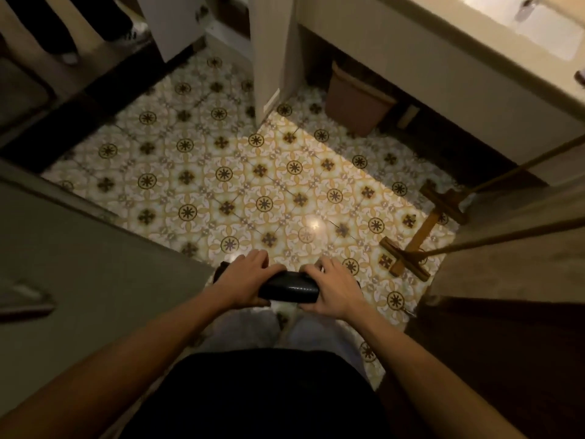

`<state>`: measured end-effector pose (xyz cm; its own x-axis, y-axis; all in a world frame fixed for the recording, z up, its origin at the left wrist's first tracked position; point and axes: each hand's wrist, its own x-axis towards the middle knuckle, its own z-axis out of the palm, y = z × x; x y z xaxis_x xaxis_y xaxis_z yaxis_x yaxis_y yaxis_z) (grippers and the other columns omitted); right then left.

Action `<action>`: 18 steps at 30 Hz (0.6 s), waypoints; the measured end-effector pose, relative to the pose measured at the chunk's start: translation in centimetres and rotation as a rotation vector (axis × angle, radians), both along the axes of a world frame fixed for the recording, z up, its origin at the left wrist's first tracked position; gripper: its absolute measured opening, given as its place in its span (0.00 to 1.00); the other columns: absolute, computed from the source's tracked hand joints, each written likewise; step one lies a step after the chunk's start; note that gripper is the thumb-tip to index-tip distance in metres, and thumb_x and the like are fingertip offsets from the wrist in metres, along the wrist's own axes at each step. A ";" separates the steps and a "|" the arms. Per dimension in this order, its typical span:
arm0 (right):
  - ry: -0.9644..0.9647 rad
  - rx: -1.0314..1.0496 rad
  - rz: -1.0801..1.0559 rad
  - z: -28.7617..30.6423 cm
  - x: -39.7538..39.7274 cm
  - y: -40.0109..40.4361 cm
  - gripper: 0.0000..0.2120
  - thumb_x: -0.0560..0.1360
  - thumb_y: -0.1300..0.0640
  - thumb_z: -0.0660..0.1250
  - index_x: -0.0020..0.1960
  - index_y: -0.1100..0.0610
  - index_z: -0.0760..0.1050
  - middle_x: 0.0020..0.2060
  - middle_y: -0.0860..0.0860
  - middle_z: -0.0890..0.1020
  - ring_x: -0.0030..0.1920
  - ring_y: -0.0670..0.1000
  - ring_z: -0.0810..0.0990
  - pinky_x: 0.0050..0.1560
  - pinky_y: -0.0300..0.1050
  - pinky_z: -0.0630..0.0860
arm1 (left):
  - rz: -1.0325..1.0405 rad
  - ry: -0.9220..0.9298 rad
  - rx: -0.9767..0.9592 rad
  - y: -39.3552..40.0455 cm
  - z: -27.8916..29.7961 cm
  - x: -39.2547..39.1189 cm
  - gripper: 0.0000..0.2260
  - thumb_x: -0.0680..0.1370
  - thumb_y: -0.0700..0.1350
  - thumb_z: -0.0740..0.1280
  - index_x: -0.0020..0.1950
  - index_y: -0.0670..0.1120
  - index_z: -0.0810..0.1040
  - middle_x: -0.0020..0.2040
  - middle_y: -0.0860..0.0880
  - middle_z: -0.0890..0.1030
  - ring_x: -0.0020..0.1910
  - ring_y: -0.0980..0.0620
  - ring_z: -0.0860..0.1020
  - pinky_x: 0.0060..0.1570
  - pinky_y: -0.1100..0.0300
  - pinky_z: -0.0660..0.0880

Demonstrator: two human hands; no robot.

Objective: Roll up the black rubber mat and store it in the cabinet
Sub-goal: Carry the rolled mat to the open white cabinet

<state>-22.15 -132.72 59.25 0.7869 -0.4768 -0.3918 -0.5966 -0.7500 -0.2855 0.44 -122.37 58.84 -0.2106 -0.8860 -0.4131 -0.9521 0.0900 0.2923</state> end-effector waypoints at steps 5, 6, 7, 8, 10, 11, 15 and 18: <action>-0.010 0.011 0.073 -0.1 5.0 -8.1 0.33 0.65 0.33 0.71 0.64 0.47 0.71 0.53 0.54 0.73 0.52 0.57 0.73 0.47 0.53 0.75 | 0.085 -0.004 0.026 -6.4 -0.1 4.1 0.36 0.69 0.64 0.71 0.73 0.57 0.61 0.58 0.47 0.68 0.56 0.47 0.67 0.50 0.51 0.71; -0.007 0.021 0.098 -0.3 6.0 -10.0 0.33 0.65 0.32 0.71 0.64 0.47 0.70 0.53 0.54 0.73 0.52 0.57 0.73 0.47 0.53 0.74 | 0.109 -0.004 0.030 -7.9 -0.3 4.9 0.36 0.69 0.64 0.71 0.72 0.57 0.61 0.58 0.47 0.68 0.56 0.47 0.68 0.49 0.51 0.71; -0.003 0.027 0.123 -0.5 7.1 -12.1 0.33 0.66 0.32 0.70 0.65 0.48 0.70 0.53 0.54 0.73 0.52 0.57 0.72 0.48 0.52 0.74 | 0.127 -0.004 0.034 -9.4 -0.4 5.7 0.36 0.69 0.64 0.71 0.72 0.57 0.61 0.57 0.47 0.68 0.56 0.47 0.68 0.49 0.52 0.71; 0.000 0.031 0.146 -0.7 8.3 -14.2 0.33 0.66 0.32 0.69 0.65 0.48 0.70 0.53 0.54 0.73 0.53 0.57 0.72 0.48 0.52 0.73 | 0.144 -0.001 0.037 -11.0 -0.5 6.6 0.36 0.69 0.64 0.71 0.72 0.57 0.61 0.57 0.47 0.68 0.55 0.47 0.68 0.48 0.52 0.70; -0.011 0.040 0.189 -1.1 10.8 -18.7 0.33 0.67 0.32 0.69 0.65 0.48 0.70 0.53 0.54 0.72 0.53 0.57 0.72 0.49 0.52 0.73 | 0.192 -0.002 0.043 -14.5 -0.8 8.5 0.36 0.69 0.64 0.71 0.72 0.57 0.61 0.56 0.48 0.68 0.55 0.47 0.68 0.47 0.53 0.69; -0.018 0.046 0.209 -1.3 12.2 -21.0 0.33 0.67 0.32 0.70 0.66 0.48 0.70 0.54 0.54 0.72 0.54 0.57 0.72 0.49 0.52 0.74 | 0.224 -0.006 0.046 -16.3 -0.9 9.5 0.36 0.69 0.64 0.71 0.72 0.57 0.61 0.56 0.48 0.68 0.54 0.48 0.68 0.46 0.54 0.68; 0.007 0.068 0.305 -1.2 17.8 -29.5 0.34 0.68 0.34 0.71 0.69 0.47 0.69 0.58 0.55 0.72 0.57 0.58 0.71 0.54 0.54 0.74 | 0.340 0.026 0.032 -22.5 -0.6 13.1 0.35 0.69 0.63 0.71 0.73 0.56 0.64 0.55 0.47 0.69 0.53 0.47 0.69 0.43 0.54 0.68; 0.005 0.073 0.364 -0.7 21.6 -34.7 0.35 0.68 0.32 0.71 0.68 0.47 0.70 0.56 0.53 0.73 0.55 0.56 0.71 0.53 0.53 0.74 | 0.390 0.012 0.003 -26.5 -0.3 15.9 0.34 0.69 0.64 0.70 0.72 0.56 0.65 0.55 0.47 0.70 0.54 0.47 0.69 0.43 0.55 0.68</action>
